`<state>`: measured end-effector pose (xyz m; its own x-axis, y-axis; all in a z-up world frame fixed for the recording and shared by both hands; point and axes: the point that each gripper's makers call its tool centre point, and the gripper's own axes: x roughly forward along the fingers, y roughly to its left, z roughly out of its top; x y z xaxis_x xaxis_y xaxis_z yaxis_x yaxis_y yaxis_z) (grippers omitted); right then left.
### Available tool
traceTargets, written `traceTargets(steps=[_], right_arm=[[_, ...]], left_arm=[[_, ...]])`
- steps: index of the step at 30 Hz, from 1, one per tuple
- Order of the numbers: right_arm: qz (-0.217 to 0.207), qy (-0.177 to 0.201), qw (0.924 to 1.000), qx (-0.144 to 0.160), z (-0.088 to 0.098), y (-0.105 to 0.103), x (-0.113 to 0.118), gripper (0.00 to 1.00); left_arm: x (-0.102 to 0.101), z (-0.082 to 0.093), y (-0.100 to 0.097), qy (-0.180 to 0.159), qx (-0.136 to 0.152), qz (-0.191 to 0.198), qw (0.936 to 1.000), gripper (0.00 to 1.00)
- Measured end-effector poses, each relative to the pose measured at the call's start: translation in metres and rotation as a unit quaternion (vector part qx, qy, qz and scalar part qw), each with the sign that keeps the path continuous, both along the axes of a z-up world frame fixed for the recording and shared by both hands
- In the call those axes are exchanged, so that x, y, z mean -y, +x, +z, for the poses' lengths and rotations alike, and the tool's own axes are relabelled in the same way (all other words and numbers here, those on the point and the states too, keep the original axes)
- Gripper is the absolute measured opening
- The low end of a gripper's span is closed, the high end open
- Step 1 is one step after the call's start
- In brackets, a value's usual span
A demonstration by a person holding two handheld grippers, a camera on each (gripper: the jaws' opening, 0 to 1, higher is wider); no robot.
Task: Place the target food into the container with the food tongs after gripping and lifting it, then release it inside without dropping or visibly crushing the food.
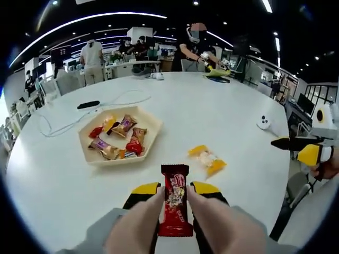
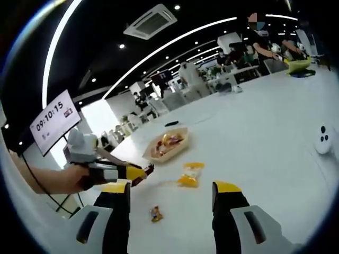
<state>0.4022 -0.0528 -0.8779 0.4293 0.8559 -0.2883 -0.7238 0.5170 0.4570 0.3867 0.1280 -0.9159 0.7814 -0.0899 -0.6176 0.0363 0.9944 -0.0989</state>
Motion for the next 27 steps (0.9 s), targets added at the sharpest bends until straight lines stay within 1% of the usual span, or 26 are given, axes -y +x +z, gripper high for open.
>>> traceTargets(steps=[5, 10, 13, 15, 19, 22, 27], right_arm=[[-0.006, 0.001, 1.0000, 0.001, 0.001, -0.002, 0.000, 0.63], [-0.011, 0.003, 0.9999, 0.004, 0.005, 0.000, 0.000, 0.63], [-0.005, 0.000, 1.0000, 0.003, 0.005, -0.003, -0.004, 0.63], [0.000, 0.000, 1.0000, 0.005, 0.006, -0.004, -0.005, 0.63], [0.006, 0.000, 1.0000, 0.004, 0.005, -0.005, -0.008, 0.63], [0.010, -0.001, 0.9999, 0.003, 0.003, -0.007, -0.010, 0.63], [0.007, -0.002, 1.0000, 0.003, 0.002, -0.007, -0.006, 0.63]], left_arm=[[-0.011, 0.008, -0.001, -0.004, 0.008, 0.013, 0.9999, 0.20], [-0.027, 0.021, 0.000, -0.007, 0.021, 0.025, 0.9994, 0.20], [-0.038, 0.029, 0.002, -0.009, 0.029, 0.034, 0.9990, 0.20], [-0.042, 0.033, 0.002, -0.011, 0.029, 0.035, 0.9989, 0.19], [-0.051, 0.037, 0.002, -0.014, 0.031, 0.037, 0.9987, 0.19], [-0.055, 0.043, 0.001, -0.021, 0.036, 0.046, 0.9981, 0.19], [-0.063, 0.046, 0.001, -0.019, 0.038, 0.052, 0.9978, 0.19]])
